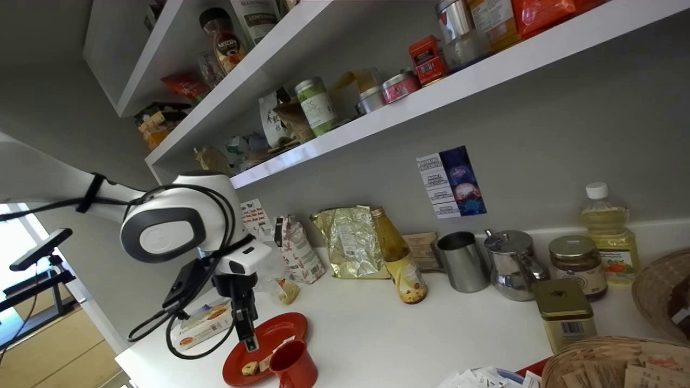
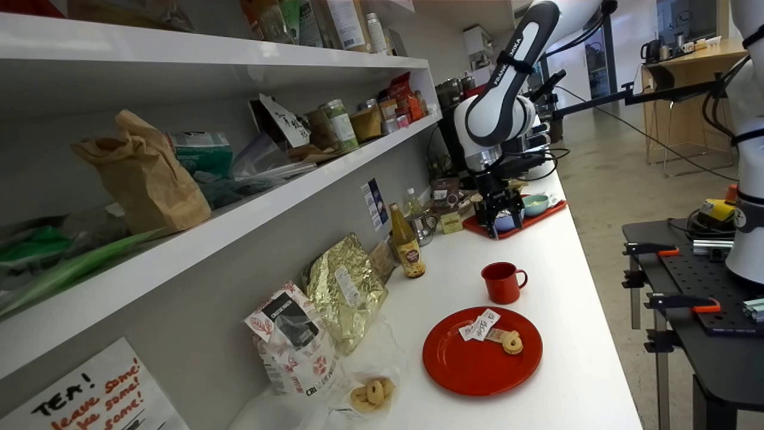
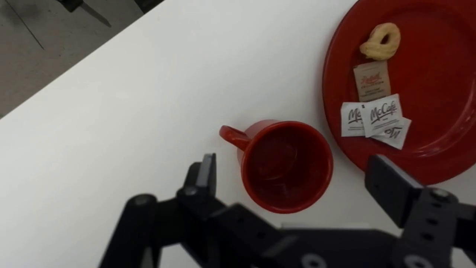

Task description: Put the red mug on the red plate.

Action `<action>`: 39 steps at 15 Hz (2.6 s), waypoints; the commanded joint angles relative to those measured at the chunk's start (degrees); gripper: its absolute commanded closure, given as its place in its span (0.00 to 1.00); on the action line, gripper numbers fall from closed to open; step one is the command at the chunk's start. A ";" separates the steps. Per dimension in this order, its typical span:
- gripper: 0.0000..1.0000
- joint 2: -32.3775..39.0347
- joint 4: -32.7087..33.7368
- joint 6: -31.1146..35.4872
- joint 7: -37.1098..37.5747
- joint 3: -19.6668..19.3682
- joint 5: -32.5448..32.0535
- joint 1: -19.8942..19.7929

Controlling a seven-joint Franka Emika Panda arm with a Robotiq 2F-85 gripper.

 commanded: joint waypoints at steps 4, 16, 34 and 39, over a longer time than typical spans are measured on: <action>0.00 6.08 1.23 6.22 8.97 -1.31 -11.33 1.62; 0.00 12.86 5.38 13.23 12.84 -2.40 -13.37 2.74; 0.32 21.44 8.86 9.98 4.72 0.69 -2.97 1.24; 0.69 22.09 8.99 8.82 4.10 0.98 -2.67 1.63</action>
